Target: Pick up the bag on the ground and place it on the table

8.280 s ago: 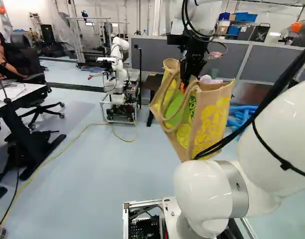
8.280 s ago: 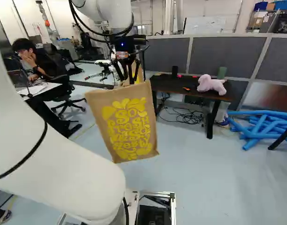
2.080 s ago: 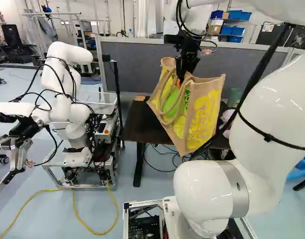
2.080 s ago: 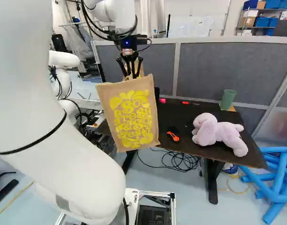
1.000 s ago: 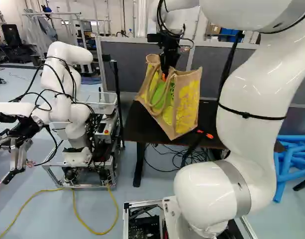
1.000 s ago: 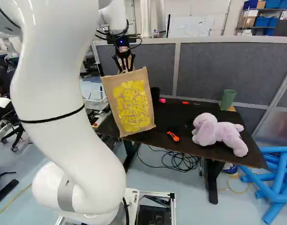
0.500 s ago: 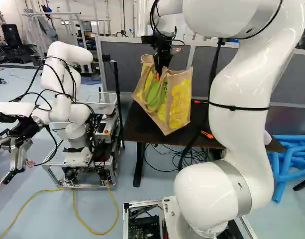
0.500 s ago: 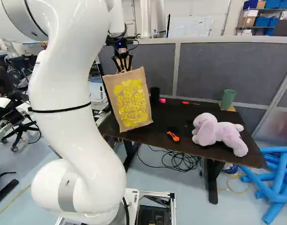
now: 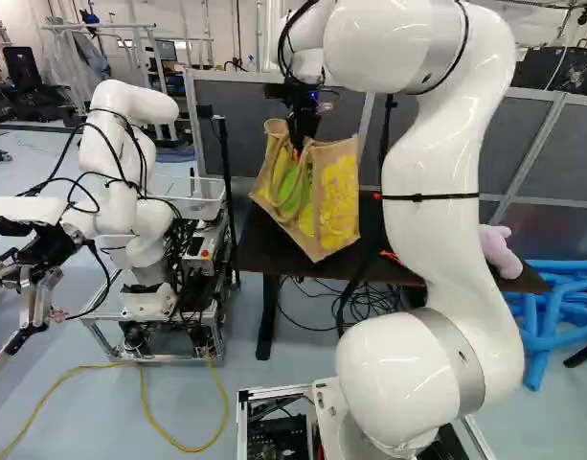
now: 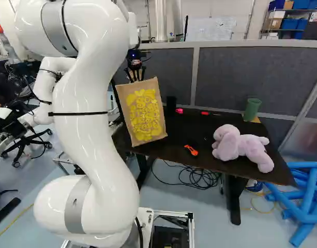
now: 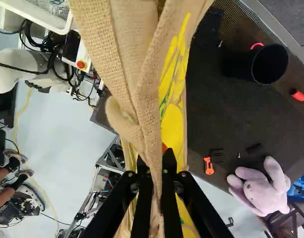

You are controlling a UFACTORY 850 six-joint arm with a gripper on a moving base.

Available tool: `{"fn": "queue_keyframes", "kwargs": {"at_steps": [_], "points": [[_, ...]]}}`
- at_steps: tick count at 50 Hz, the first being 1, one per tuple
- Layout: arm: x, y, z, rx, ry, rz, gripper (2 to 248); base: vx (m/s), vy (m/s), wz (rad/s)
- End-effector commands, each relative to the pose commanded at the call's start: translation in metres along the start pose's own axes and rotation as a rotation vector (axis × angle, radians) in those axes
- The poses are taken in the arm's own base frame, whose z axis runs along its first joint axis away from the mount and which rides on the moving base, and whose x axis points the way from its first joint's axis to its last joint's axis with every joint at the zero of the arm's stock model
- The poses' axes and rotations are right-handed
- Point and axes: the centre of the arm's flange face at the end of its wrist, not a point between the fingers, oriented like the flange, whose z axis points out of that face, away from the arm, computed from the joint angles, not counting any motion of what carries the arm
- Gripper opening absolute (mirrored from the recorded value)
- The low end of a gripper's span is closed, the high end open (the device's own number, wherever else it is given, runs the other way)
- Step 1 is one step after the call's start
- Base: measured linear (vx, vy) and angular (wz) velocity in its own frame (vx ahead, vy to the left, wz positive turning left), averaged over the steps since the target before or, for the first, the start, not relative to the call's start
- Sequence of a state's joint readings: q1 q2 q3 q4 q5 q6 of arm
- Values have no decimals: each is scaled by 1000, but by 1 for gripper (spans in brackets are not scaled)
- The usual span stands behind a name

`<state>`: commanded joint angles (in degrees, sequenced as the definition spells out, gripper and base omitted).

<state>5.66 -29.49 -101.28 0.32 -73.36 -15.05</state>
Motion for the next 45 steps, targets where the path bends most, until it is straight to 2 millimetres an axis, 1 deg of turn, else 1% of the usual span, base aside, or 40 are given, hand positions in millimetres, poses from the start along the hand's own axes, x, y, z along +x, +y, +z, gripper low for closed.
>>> {"fn": "queue_keyframes", "kwargs": {"at_steps": [28, 35, 45], "points": [[60, 3, 42, 2, -8, -18, 23, 0, 0, 0], [69, 2, 53, 3, -15, -23, 23, 0, 0, 0], [77, -5, 69, 8, -36, -34, 23, 0, 0, 0]]}}
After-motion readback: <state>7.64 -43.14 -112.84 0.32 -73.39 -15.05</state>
